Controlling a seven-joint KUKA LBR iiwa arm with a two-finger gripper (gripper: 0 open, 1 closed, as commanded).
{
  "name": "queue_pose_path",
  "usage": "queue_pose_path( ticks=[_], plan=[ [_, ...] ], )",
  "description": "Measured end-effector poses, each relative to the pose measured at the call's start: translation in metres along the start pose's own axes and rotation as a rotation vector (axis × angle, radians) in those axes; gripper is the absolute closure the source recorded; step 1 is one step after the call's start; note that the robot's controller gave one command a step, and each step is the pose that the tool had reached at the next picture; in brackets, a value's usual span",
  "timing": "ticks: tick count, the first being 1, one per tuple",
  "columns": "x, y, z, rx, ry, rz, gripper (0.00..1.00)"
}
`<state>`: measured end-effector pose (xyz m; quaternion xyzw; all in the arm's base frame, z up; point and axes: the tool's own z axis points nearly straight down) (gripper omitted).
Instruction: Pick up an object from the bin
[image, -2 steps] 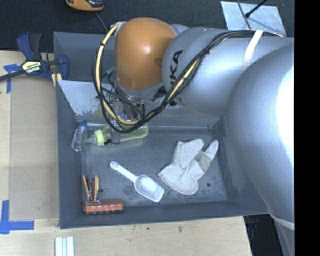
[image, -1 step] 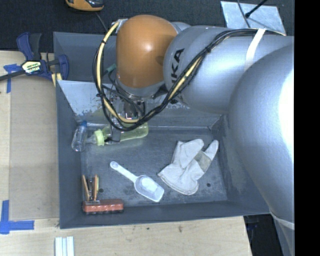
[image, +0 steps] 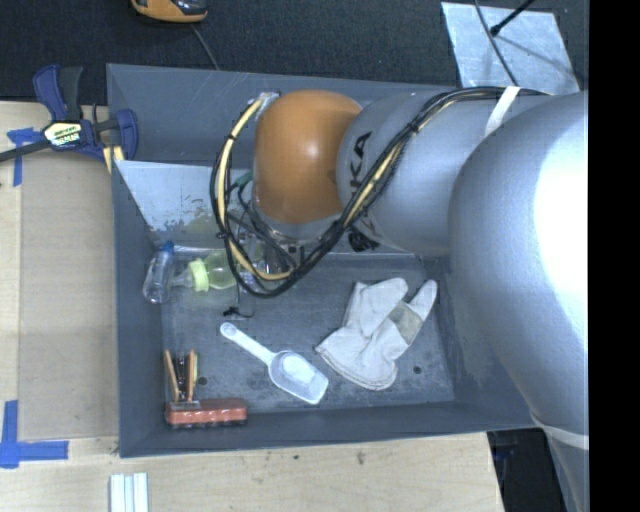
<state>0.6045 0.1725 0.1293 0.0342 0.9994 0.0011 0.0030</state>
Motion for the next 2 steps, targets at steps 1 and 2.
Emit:
queue_pose_path(
  ticks=[1, 2],
  plan=[
    [-0.003, -0.013, 0.035, -0.001, -0.002, -0.099, 0.0],
    [0.012, -0.009, 0.046, -0.004, -0.021, 0.163, 1.0]
  ],
)
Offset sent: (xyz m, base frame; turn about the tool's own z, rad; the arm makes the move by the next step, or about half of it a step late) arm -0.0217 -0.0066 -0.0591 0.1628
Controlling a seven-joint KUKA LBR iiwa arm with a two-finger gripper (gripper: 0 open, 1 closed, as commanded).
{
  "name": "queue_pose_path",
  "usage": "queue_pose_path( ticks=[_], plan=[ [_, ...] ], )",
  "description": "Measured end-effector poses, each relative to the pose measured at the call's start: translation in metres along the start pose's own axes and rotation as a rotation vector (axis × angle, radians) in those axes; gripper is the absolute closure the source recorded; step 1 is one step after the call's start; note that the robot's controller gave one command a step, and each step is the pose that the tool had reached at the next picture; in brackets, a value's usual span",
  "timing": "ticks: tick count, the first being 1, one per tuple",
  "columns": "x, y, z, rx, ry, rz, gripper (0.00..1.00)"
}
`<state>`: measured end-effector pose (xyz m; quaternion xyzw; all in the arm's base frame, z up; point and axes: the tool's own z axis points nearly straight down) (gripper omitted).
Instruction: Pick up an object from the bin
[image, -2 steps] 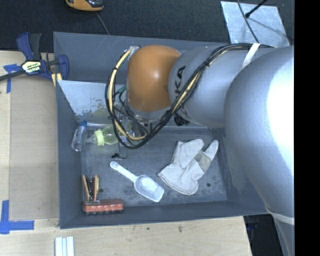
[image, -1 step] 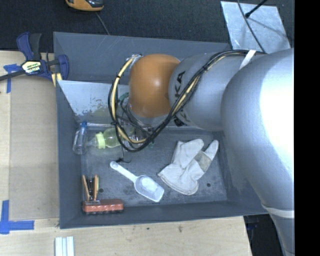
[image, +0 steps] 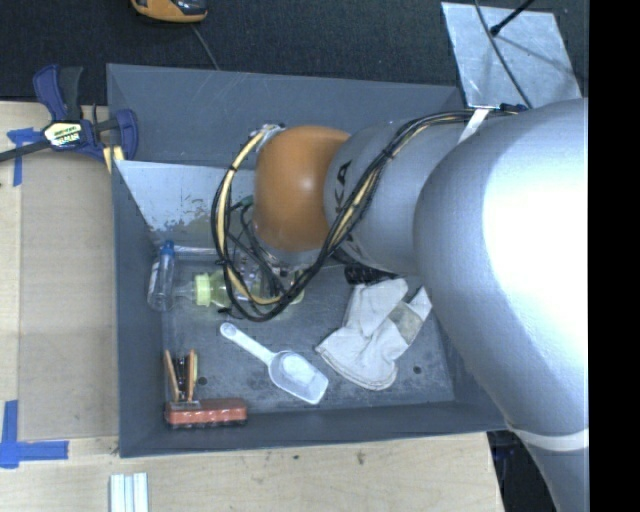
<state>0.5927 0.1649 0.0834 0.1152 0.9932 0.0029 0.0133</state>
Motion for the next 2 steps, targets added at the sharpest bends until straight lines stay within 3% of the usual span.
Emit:
queue_pose_path(
  ticks=[1, 2],
  plan=[
    [0.0, 0.0, 0.0, 0.0, 0.0, 0.001, 1.0],
    [0.011, -0.002, -0.037, 0.008, 0.024, 0.003, 1.0]
  ],
)
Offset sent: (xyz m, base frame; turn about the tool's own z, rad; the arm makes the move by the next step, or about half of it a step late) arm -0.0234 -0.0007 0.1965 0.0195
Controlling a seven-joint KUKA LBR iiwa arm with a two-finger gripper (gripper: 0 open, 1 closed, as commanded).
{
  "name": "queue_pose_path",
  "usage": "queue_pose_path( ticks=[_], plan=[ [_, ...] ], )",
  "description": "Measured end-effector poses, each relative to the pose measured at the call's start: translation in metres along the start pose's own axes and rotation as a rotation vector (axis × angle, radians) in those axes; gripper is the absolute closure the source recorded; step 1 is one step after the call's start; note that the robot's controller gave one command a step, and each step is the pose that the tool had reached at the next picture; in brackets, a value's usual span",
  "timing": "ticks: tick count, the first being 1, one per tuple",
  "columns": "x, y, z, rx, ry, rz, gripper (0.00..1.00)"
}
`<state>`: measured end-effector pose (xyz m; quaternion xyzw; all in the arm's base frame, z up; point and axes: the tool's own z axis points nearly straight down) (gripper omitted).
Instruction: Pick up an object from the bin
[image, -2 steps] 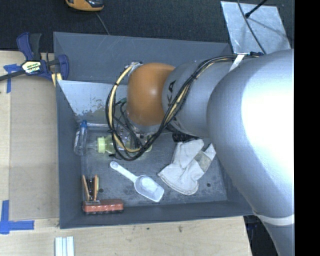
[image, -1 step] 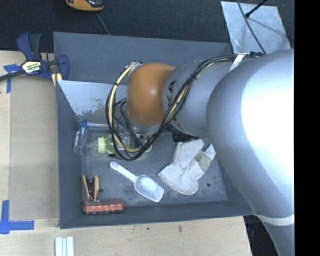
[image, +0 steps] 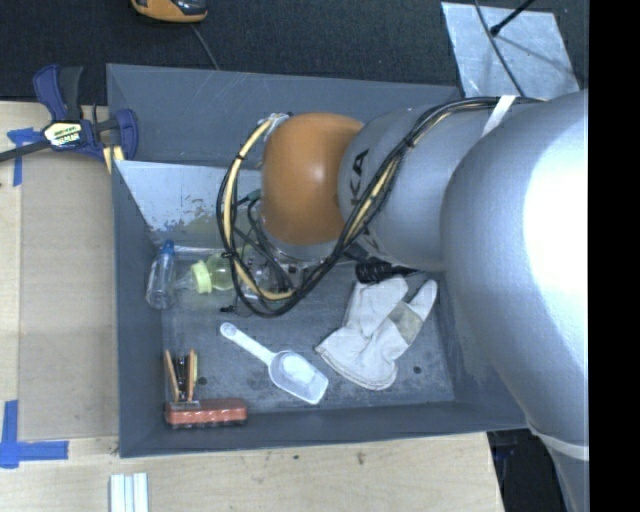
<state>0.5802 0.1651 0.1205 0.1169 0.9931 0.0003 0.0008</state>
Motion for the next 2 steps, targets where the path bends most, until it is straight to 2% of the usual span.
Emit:
queue_pose_path(
  ticks=[1, 2],
  plan=[
    [-0.0032, 0.0195, -0.0336, -0.002, -0.005, -0.029, 1.0],
    [-0.0019, 0.0242, -0.0373, -0.002, -0.002, -0.024, 1.0]
  ],
)
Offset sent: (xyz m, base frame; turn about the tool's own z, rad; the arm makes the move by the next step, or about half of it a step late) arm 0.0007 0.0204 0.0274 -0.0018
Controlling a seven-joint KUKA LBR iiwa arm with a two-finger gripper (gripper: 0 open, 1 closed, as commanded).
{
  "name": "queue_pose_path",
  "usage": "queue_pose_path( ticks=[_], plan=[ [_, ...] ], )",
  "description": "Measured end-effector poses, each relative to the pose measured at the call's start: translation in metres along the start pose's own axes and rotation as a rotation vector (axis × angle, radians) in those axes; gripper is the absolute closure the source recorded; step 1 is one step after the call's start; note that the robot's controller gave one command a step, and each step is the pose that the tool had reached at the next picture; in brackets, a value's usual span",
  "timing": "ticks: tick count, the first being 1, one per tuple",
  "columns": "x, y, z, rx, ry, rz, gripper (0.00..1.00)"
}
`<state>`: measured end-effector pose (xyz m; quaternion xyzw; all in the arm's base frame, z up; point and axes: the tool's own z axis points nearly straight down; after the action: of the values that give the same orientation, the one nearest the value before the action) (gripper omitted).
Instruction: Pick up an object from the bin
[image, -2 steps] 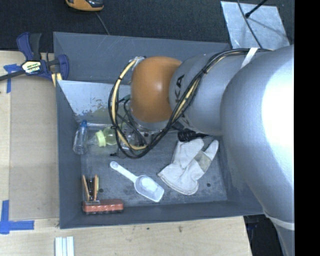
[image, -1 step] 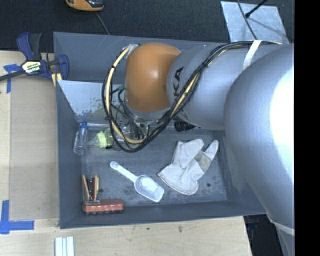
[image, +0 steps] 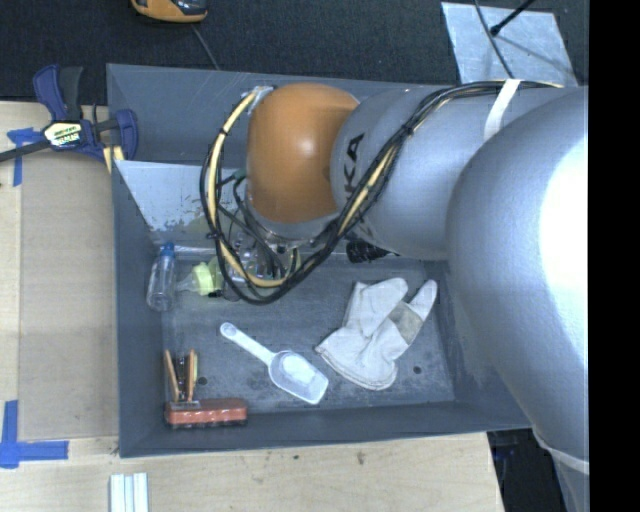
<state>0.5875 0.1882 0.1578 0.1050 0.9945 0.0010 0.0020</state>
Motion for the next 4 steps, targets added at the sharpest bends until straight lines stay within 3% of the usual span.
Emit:
queue_pose_path(
  ticks=[1, 2, 3, 4],
  plan=[
    [0.001, 0.013, -0.039, 0.005, 0.007, 0.014, 1.0],
    [-0.012, -0.001, -0.106, 0.001, 0.001, 0.015, 1.0],
    [-0.021, -0.027, -0.027, 0.003, 0.002, 0.019, 0.0],
    [-0.021, -0.026, -0.028, 0.002, 0.001, 0.019, 0.0]
  ],
)
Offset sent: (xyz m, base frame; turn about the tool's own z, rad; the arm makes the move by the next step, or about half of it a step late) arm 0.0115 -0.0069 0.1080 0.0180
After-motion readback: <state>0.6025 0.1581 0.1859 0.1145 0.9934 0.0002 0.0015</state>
